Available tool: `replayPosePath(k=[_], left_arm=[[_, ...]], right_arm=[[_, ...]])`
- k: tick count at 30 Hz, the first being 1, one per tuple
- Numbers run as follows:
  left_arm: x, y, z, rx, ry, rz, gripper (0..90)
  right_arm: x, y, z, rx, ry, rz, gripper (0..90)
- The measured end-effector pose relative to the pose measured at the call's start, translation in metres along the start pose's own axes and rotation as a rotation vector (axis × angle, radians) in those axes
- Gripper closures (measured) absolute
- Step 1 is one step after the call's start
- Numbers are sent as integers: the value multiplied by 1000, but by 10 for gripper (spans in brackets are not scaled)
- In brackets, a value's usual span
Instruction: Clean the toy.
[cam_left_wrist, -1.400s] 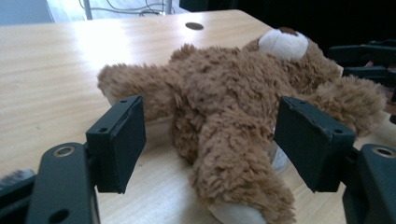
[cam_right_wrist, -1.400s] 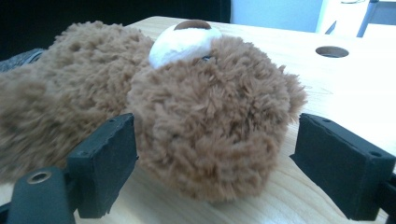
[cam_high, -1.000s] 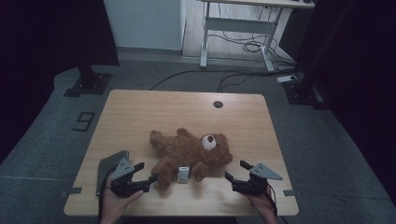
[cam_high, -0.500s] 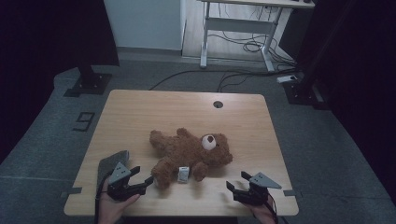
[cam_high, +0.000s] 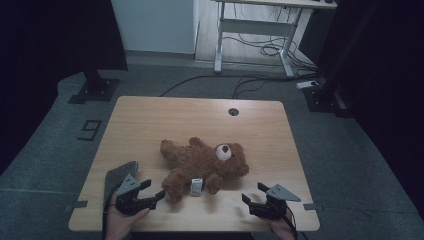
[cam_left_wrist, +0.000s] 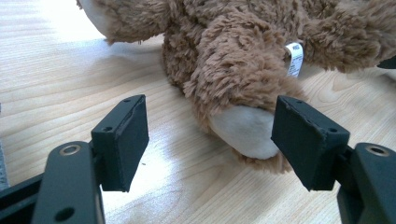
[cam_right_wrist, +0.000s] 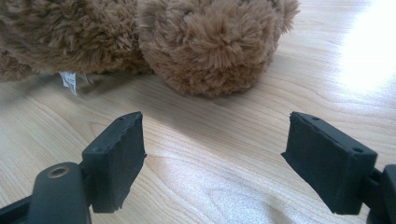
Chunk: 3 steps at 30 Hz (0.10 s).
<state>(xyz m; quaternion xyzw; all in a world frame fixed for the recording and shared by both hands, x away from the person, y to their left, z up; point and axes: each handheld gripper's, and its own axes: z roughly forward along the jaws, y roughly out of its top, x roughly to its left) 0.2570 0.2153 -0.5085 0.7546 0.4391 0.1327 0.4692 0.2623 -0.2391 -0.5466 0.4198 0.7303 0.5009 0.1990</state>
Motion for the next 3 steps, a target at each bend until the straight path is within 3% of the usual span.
replayPosePath(k=[3], left_arm=[[1,-1,0,0,1,-6,272]], right_arm=[[0,0,0,0,-1,1,190]])
